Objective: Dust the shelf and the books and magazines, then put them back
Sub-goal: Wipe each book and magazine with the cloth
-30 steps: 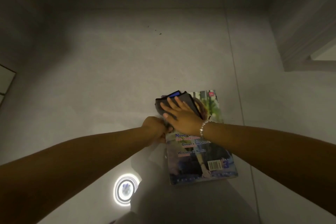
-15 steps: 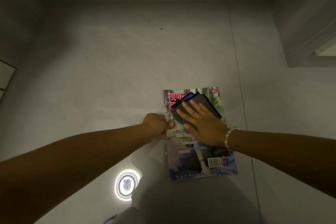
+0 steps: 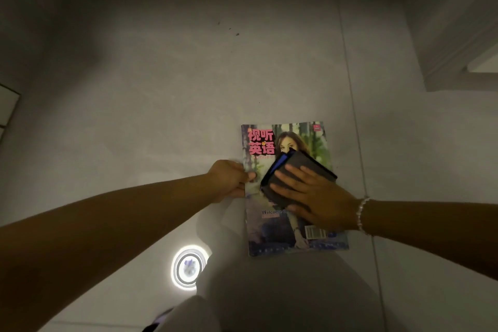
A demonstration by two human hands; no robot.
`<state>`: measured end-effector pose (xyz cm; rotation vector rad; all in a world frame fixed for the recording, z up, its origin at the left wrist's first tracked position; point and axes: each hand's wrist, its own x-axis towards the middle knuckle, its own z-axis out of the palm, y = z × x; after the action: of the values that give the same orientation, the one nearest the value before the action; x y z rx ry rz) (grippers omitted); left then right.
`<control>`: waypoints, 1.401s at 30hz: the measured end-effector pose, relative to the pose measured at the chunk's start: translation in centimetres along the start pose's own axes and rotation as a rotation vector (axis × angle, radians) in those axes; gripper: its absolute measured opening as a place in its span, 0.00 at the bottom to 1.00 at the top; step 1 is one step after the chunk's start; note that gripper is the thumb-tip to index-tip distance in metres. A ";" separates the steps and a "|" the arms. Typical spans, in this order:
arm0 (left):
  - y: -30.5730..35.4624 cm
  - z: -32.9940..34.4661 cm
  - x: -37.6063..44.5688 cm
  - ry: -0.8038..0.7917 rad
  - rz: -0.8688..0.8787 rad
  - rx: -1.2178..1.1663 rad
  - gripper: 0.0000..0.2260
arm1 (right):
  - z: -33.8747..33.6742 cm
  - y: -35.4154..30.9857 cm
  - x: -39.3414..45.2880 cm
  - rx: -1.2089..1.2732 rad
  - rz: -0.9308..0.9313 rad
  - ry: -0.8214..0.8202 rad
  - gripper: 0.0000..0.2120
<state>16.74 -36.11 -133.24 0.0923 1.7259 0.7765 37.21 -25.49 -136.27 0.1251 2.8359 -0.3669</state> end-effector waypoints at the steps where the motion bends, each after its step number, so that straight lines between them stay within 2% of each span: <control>1: 0.0 0.0 0.0 -0.015 0.001 0.000 0.07 | -0.3 0.4 -0.1 0.012 0.005 -0.015 0.26; 4: 0.0 -0.2 0.2 -0.051 0.000 0.019 0.10 | -0.6 1.3 0.5 0.105 0.211 0.041 0.31; 7: 0.4 -0.3 0.1 -0.083 -0.037 -0.016 0.09 | -0.1 1.0 1.2 0.102 0.275 0.060 0.38; 12: 0.7 0.1 0.3 -0.086 -0.071 -0.079 0.08 | 0.2 -1.2 1.2 0.101 0.118 0.001 0.35; 17: 0.3 0.6 0.7 -0.002 -0.072 -0.108 0.07 | 0.7 -5.2 1.1 0.114 -0.072 0.003 0.32; 23: 0.1 0.9 0.4 0.055 0.008 0.021 0.14 | 1.6 -3.2 -1.7 -0.050 -0.235 -0.055 0.24; 28: 0.3 1.2 0.0 0.072 0.046 0.043 0.14 | 1.4 0.9 -4.3 -0.108 -0.135 0.034 0.24; 32: 0.2 1.5 0.1 0.132 0.058 0.078 0.14 | 1.9 -0.9 -3.8 -0.082 -0.057 0.068 0.24; 38: 0.0 1.6 0.0 0.163 0.090 0.145 0.14 | 2.7 -4.7 -1.8 -0.140 -0.255 -0.001 0.25; 42: 0.3 1.5 0.0 0.154 0.127 0.194 0.13 | 3.0 -2.3 -4.1 -0.154 -0.317 0.003 0.23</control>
<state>18.02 -35.25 -133.21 0.2833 1.9546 0.7216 41.63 -28.70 -137.36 -0.3577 2.8733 -0.2095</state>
